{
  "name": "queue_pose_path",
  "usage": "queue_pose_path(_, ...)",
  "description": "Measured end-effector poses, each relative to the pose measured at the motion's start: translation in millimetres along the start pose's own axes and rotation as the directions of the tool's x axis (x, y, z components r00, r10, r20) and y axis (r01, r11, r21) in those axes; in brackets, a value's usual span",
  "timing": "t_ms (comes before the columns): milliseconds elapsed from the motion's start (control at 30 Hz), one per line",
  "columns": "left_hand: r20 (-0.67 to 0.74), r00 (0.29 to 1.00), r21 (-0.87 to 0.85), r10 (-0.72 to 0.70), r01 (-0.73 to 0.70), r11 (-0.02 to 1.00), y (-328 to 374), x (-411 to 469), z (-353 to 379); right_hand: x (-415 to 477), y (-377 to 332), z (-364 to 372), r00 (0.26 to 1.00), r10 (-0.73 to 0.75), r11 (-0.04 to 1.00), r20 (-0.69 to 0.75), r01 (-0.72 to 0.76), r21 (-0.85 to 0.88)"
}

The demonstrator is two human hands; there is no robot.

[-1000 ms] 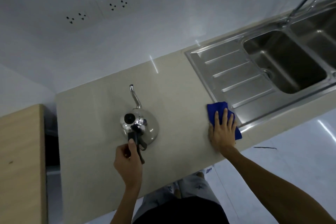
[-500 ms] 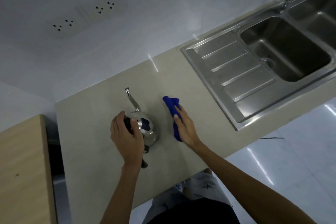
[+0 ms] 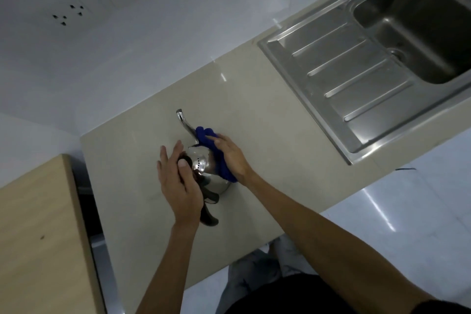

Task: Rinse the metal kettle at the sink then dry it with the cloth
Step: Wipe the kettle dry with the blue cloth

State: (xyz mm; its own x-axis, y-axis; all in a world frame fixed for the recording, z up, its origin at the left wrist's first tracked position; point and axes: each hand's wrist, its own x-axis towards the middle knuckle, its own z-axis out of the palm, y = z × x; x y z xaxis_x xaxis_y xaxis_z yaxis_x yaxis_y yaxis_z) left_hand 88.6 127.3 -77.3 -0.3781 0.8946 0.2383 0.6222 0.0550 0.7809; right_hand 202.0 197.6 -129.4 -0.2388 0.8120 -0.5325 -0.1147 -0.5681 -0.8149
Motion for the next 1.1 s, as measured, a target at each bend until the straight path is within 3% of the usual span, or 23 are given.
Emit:
queue_pose_path(100, -0.004, 1.0, -0.137, 0.016, -0.017, 0.99, -4, 2, 0, -33, 0, 14, 0.977, -0.21, 0.977, -0.027, 0.209, -0.042)
queue_pose_path(200, -0.003, 1.0, -0.197, -0.019, 0.018, 0.98, -10, 2, 1, -70, 12, 34, 0.861, -0.506, 0.846, -0.057, 0.482, -0.226)
queue_pose_path(267, -0.005, 1.0, -0.207, -0.019, 0.017, 0.978, -12, 2, 1, -77, 19, 42, 0.81, -0.58, 0.796, -0.092, 0.539, -0.275)
queue_pose_path(333, -0.004, 1.0, -0.219, -0.009, 0.008, 0.976, -11, 1, 0, -59, 22, 39, 0.831, -0.534, 0.839, -0.157, 0.497, -0.221)
queue_pose_path(433, -0.008, 1.0, -0.21, 0.01, -0.011, 0.978, -9, 2, 1, 2, 5, 12, 0.974, -0.126, 0.991, -0.187, 0.116, -0.064)
queue_pose_path(467, -0.011, 1.0, -0.201, 0.018, -0.02, 0.979, -10, 2, 2, 17, 1, 3, 0.989, -0.005, 0.997, -0.148, -0.006, -0.071)
queue_pose_path(533, -0.011, 1.0, -0.187, 0.025, -0.027, 0.982, -11, 2, 2, 28, -4, -3, 0.993, 0.09, 0.991, -0.082, -0.097, -0.094)
queue_pose_path(600, -0.011, 1.0, -0.188, 0.017, -0.019, 0.982, -12, 3, 2, 13, -2, 5, 0.994, 0.014, 0.997, -0.111, -0.023, -0.077)
queue_pose_path(700, 0.003, 1.0, -0.225, 0.002, -0.001, 0.974, -11, 2, 2, -43, 11, 25, 0.937, -0.318, 0.948, -0.147, 0.312, -0.063)
queue_pose_path(833, 0.008, 1.0, -0.262, -0.029, 0.03, 0.965, -13, 2, 1, -91, 41, 43, 0.818, -0.571, 0.795, -0.065, 0.532, -0.291)
queue_pose_path(900, 0.0, 1.0, -0.271, -0.018, 0.017, 0.962, -13, 3, 2, -86, 41, 39, 0.79, -0.611, 0.758, -0.047, 0.567, -0.322)
queue_pose_path(1033, 0.002, 1.0, -0.301, -0.013, 0.013, 0.954, -11, 3, 3, -43, 1, 36, 0.863, -0.492, 0.842, -0.116, 0.439, -0.314)
queue_pose_path(1100, 0.01, 1.0, -0.322, -0.028, 0.029, 0.946, -12, 2, 4, -40, -6, 39, 0.855, -0.505, 0.83, -0.12, 0.443, -0.338)
